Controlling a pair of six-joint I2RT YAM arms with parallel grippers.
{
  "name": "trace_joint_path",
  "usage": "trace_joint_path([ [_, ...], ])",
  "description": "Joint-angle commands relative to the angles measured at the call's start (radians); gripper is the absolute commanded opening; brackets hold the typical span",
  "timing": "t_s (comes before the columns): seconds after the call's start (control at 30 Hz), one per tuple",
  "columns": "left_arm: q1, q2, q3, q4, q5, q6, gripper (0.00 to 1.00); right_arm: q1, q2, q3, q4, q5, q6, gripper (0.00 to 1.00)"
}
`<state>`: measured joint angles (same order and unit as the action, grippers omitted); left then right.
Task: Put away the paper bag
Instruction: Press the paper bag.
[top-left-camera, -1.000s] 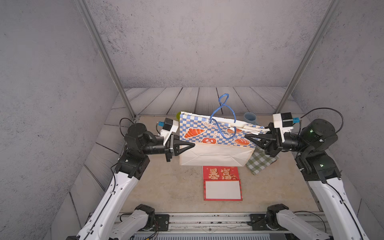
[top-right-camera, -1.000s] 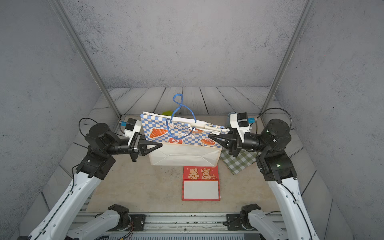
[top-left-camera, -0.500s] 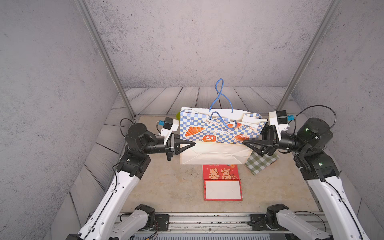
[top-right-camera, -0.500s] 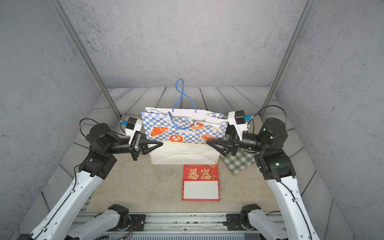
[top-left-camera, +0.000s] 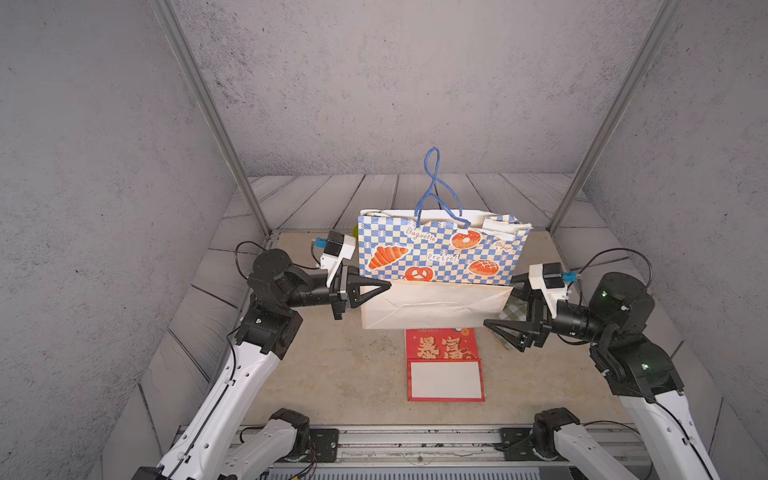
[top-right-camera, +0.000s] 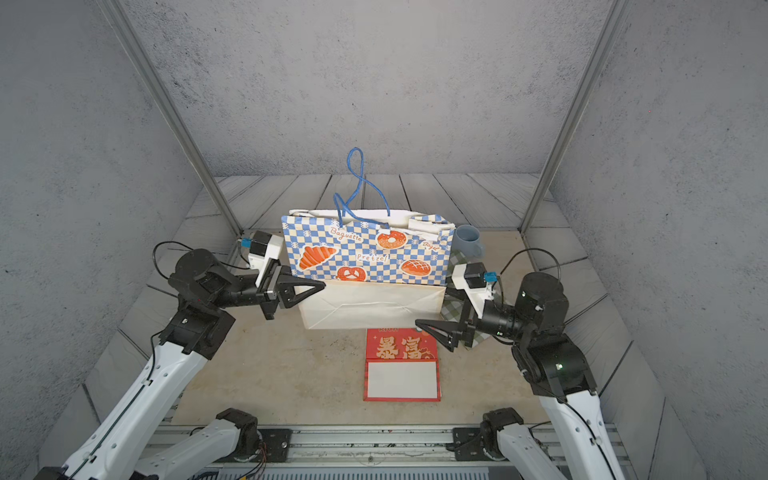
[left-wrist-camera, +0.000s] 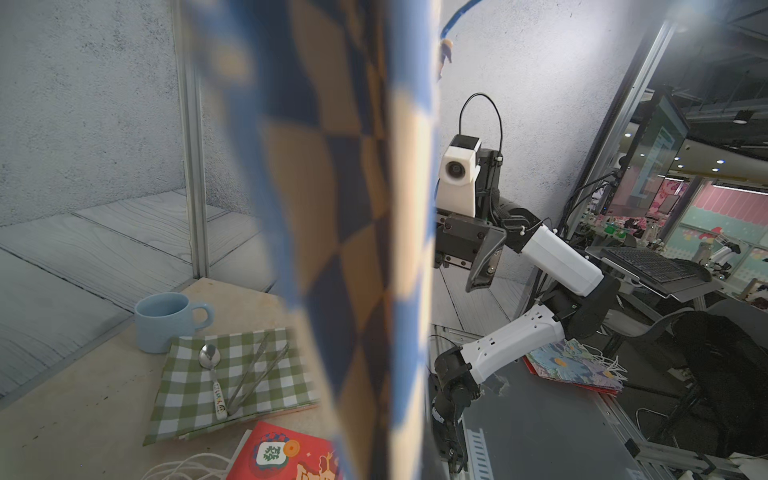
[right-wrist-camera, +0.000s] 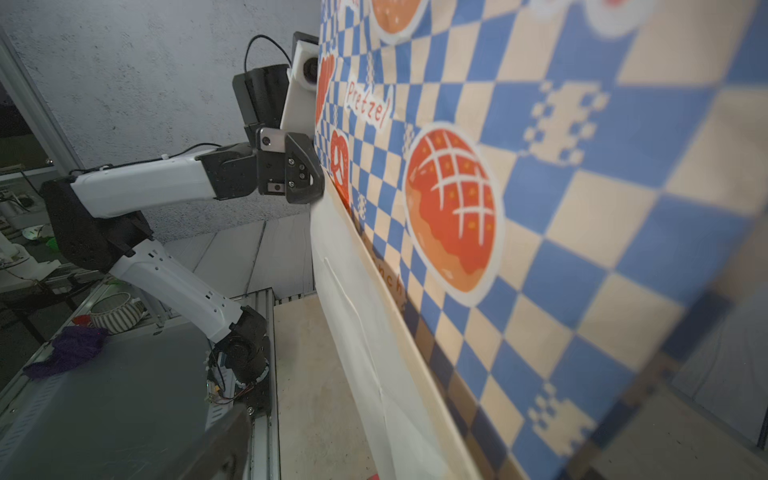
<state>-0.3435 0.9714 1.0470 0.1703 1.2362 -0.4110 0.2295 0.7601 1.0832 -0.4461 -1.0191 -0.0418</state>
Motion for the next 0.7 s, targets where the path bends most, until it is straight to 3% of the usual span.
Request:
trace_joint_path([
  [0.0,-0.006,-0.009,-0.018,0.099,-0.016,-0.085,0.00,-0.001,0.009,-0.009,0.027,-0.017,0.022,0.85],
  [0.07,-0.012,-0.003,-0.029,0.148,-0.032,-0.141,0.00,0.000,0.017,-0.014,0.064,-0.035,0.054,0.69],
  [0.13,-0.020,0.004,-0.033,0.180,-0.046,-0.179,0.00,-0.001,0.027,-0.016,0.093,-0.070,0.080,0.59],
  [0.23,-0.040,0.016,-0.035,0.185,-0.053,-0.199,0.00,0.002,0.030,-0.040,0.193,-0.089,0.189,0.57],
  [0.4,-0.067,0.013,-0.062,0.173,-0.065,-0.208,0.00,0.002,0.030,-0.037,0.233,-0.128,0.249,0.51],
  [0.43,-0.071,0.012,-0.064,0.163,-0.073,-0.208,0.00,0.001,0.030,-0.036,0.233,-0.127,0.254,0.45],
  [0.57,-0.082,0.025,-0.069,0.129,-0.092,-0.241,0.00,0.002,0.008,-0.028,0.168,-0.040,0.257,0.00],
  [0.63,-0.086,0.034,-0.072,0.103,-0.101,-0.248,0.09,0.002,0.000,-0.026,0.131,-0.010,0.262,0.00],
  [0.67,-0.090,0.037,-0.075,0.097,-0.102,-0.256,0.19,0.002,-0.004,-0.028,0.118,0.000,0.269,0.00],
])
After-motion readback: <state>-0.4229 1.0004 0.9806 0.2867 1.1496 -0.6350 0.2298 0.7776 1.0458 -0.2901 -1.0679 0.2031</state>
